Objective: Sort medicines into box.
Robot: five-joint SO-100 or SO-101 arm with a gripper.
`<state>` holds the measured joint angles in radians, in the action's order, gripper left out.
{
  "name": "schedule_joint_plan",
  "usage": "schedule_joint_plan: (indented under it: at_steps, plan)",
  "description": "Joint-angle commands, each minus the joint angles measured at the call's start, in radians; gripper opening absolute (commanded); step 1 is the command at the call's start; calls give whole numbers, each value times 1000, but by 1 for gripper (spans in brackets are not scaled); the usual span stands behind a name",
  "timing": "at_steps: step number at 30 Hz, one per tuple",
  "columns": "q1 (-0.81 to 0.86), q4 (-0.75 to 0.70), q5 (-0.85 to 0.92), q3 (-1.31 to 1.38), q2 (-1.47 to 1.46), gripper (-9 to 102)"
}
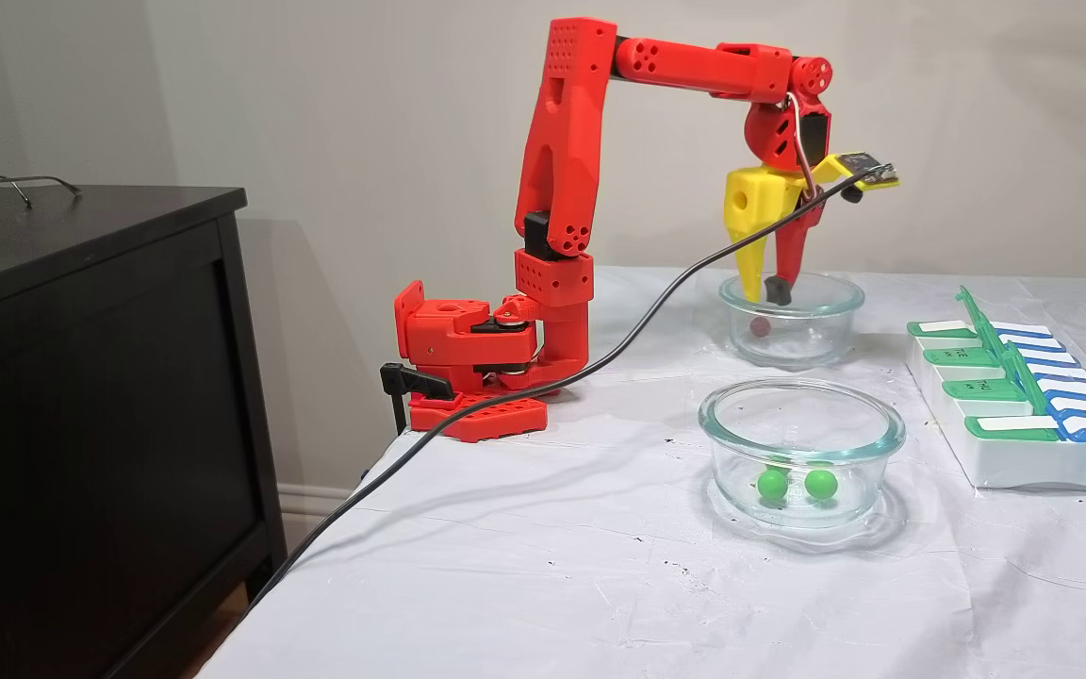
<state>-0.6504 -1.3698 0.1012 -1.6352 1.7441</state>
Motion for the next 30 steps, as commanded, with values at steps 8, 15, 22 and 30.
schedule_joint_plan:
  at_steps: [8, 15, 22, 30]
  plan:
    - [-57, 3, -110, -41, 106, 18]
    - [-66, 34, -147, -46, 60, 20]
    - [-74, 40, -166, -26, 2, 19]
    - [-87, 38, -192, -29, -17, 25]
